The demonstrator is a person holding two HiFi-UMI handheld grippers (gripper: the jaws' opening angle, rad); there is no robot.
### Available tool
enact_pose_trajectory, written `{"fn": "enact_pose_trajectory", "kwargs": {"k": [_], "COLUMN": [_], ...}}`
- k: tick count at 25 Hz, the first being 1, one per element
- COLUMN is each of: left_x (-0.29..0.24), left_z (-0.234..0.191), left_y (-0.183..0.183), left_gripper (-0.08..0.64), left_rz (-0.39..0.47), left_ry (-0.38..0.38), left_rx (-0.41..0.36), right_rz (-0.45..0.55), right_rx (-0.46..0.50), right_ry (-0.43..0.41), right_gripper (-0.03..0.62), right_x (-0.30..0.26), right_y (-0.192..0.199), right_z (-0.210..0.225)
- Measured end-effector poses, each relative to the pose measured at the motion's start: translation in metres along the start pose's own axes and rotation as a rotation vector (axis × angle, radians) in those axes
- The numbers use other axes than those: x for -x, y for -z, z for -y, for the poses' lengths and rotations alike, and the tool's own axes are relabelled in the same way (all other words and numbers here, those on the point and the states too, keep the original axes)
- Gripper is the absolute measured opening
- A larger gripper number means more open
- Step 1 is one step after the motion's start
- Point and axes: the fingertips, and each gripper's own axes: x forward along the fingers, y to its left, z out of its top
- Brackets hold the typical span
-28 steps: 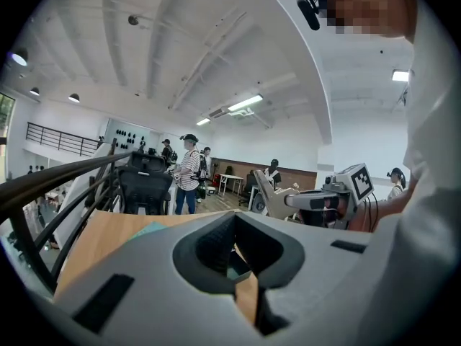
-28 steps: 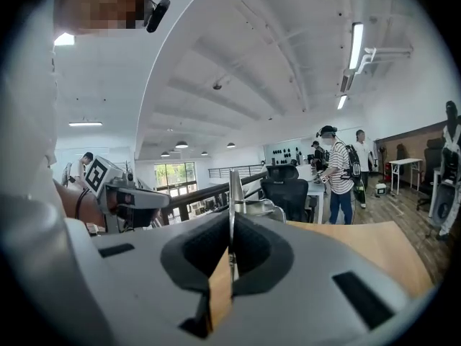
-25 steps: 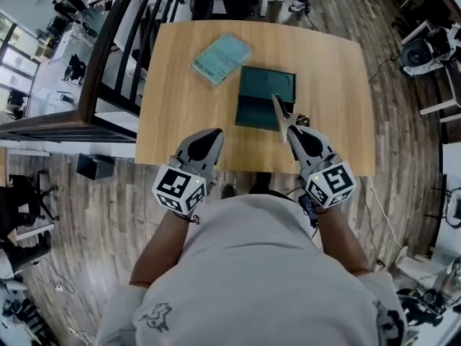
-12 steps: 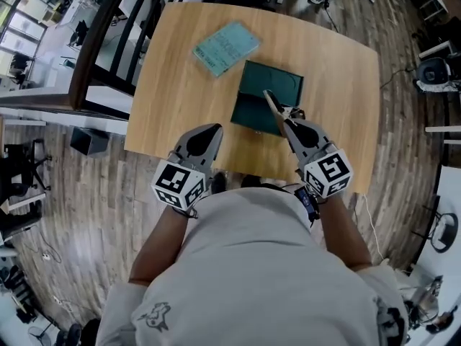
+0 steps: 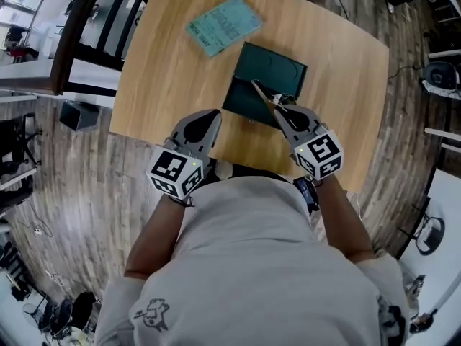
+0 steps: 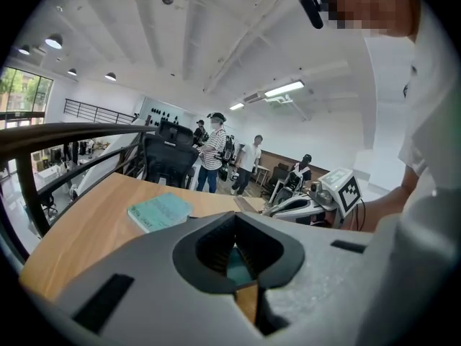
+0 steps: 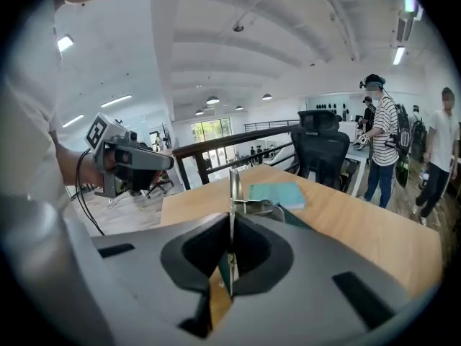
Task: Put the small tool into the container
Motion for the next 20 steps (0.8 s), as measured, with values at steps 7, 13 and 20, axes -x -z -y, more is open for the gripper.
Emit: {"fn": "enact_pose_trajectory", "kwargs": {"k": [7,13,20], "left_x": [-0.024,-0.038,-0.050], "left_z": [-0.004,-0.007,-0.021], "left_y": [0.020,0.040,0.065], "left_gripper": [0.005,0.005,0.005], "left_rz": [-0.052,-0.093,-0.148], "left_ry": [-0.005,-0.024,-0.031], "left_rx": [0.012,0.026,0.047], "right_rz": [-0.084,-0.161,-0.242], "right_rx": [0.008,0.014,0.020], "right_ry": [-0.078,-0.140,-0.190], "right_gripper": [0.009,0.009,0.009], "right_x": [-0.029,-0.051,-0.086], "right_y": [0.025,0.050,0.077], "right_z": [0.007,0.011,0.013]}}
